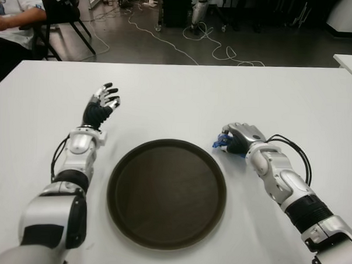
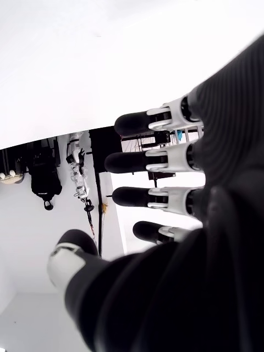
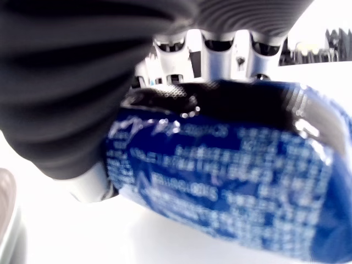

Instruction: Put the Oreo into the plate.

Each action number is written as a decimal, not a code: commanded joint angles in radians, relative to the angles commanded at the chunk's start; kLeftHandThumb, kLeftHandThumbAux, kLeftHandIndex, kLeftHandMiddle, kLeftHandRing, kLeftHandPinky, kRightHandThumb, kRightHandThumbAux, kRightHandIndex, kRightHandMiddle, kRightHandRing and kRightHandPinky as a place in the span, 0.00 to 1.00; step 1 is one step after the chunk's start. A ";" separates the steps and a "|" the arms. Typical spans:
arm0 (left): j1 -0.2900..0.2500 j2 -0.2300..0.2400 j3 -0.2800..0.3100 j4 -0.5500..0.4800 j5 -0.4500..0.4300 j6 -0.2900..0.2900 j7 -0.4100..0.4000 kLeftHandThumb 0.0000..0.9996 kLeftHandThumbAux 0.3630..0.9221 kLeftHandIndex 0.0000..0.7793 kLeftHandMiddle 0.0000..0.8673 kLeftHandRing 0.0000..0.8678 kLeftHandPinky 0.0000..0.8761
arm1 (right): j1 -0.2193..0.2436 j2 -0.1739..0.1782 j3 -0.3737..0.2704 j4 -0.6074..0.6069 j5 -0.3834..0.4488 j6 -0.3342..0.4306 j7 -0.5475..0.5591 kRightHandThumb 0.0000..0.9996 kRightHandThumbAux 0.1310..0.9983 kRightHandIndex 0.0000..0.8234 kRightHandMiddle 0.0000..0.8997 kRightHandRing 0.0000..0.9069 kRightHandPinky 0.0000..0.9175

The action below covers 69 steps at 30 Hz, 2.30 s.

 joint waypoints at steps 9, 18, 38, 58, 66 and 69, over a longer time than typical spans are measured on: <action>0.000 -0.003 0.001 -0.001 -0.002 0.003 -0.002 0.15 0.53 0.15 0.23 0.22 0.24 | 0.005 0.014 -0.028 0.006 0.014 -0.005 -0.041 0.69 0.69 0.52 0.81 0.80 0.77; -0.001 -0.007 0.002 0.000 -0.004 0.007 0.005 0.17 0.53 0.15 0.23 0.22 0.24 | 0.010 0.019 -0.053 -0.005 0.027 -0.006 -0.046 0.69 0.70 0.52 0.81 0.80 0.77; -0.002 -0.009 0.000 0.005 -0.004 0.005 0.003 0.17 0.55 0.15 0.23 0.22 0.23 | 0.002 0.029 -0.091 -0.034 0.037 -0.021 -0.086 0.69 0.69 0.52 0.80 0.79 0.76; -0.004 -0.008 -0.004 0.012 0.004 0.014 0.012 0.16 0.52 0.14 0.22 0.22 0.24 | -0.106 0.045 -0.107 -0.122 0.026 -0.018 -0.117 0.69 0.70 0.53 0.81 0.81 0.78; -0.007 -0.009 -0.001 0.016 0.004 0.020 0.013 0.17 0.49 0.15 0.24 0.23 0.25 | -0.091 0.050 -0.111 -0.141 0.031 -0.030 -0.133 0.69 0.70 0.53 0.82 0.82 0.80; -0.008 -0.011 0.002 0.017 0.002 0.019 0.011 0.19 0.50 0.17 0.25 0.24 0.26 | -0.080 0.050 -0.113 -0.157 0.030 -0.027 -0.131 0.69 0.69 0.53 0.83 0.83 0.80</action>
